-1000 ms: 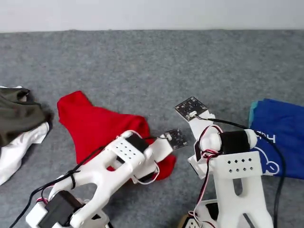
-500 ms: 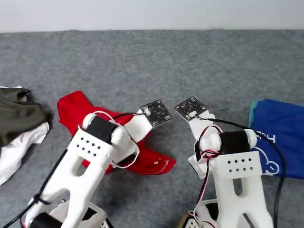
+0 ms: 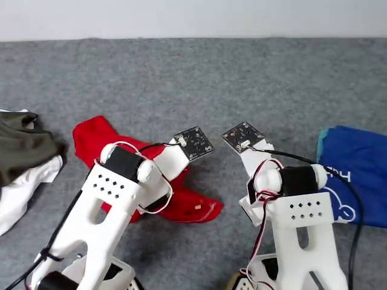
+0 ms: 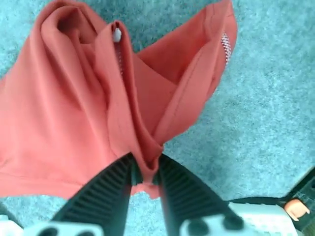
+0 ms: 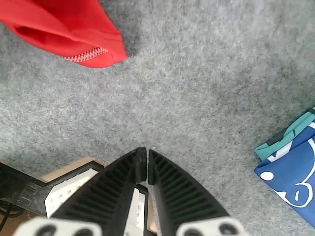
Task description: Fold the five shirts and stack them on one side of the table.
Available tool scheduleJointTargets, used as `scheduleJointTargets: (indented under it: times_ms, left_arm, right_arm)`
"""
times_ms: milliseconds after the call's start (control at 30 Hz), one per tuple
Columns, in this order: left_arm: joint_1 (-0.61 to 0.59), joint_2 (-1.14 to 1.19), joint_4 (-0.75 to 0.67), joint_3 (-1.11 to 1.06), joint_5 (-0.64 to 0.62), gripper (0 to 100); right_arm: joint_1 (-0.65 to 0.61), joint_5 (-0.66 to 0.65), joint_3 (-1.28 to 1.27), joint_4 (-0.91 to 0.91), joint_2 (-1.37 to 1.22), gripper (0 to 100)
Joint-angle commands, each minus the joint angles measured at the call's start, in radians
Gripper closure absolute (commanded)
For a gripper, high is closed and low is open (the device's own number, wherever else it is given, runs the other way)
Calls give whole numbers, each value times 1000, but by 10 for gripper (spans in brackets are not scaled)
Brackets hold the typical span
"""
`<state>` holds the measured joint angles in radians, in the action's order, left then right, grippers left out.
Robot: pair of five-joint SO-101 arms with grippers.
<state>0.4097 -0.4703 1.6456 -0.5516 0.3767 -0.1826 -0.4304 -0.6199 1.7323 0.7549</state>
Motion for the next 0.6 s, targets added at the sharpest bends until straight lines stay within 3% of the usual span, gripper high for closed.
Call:
scheduleJointTargets:
  times_ms: [0,400,567]
  left_arm:
    - [60,-29,-40,-74,8,881]
    - [81,-31,-212,-251,5,867]
    - [91,-31,-282,-245,-68,864]
  right_arm:
    - [-5,6,14,-12,10,990]
    - [-5,6,14,-12,10,990]
    - [-5,6,14,-12,10,990]
